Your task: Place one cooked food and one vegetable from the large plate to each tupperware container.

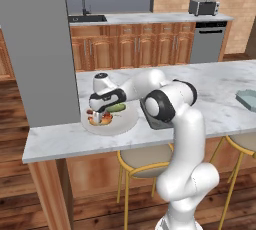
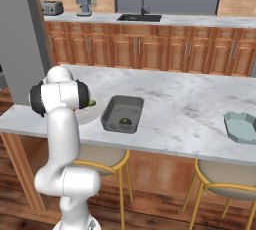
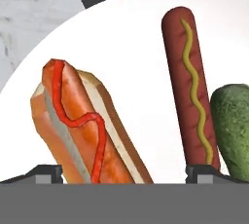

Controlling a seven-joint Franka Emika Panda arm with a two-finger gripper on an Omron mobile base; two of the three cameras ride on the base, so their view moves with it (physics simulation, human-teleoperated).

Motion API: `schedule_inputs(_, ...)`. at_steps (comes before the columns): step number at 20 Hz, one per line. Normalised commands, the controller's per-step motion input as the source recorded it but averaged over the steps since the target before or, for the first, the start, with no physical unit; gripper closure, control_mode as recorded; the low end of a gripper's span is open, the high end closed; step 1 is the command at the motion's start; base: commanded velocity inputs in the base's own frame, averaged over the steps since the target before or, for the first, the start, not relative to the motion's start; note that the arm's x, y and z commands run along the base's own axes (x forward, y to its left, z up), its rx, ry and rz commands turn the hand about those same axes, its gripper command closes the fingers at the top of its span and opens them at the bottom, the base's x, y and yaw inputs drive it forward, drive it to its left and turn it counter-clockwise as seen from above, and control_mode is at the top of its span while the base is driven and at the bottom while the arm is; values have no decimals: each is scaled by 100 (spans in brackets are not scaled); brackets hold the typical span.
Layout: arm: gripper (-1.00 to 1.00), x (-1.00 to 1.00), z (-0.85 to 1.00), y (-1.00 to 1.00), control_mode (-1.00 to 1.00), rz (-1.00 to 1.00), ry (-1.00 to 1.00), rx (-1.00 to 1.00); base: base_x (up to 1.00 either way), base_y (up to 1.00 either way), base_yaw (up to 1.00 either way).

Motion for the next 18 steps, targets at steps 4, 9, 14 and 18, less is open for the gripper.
schedule_inputs(4,-100,0,-23,0,-100,0,7,0,0,0,0)
schedule_inputs(9,-100,-4,-21,0,-100,0,5,0,0,0,0)
schedule_inputs(14,-100,-9,-9,0,-100,0,0,-1,0,0,0)
schedule_inputs(18,-100,-25,-1,0,-100,0,-2,0,0,0,0)
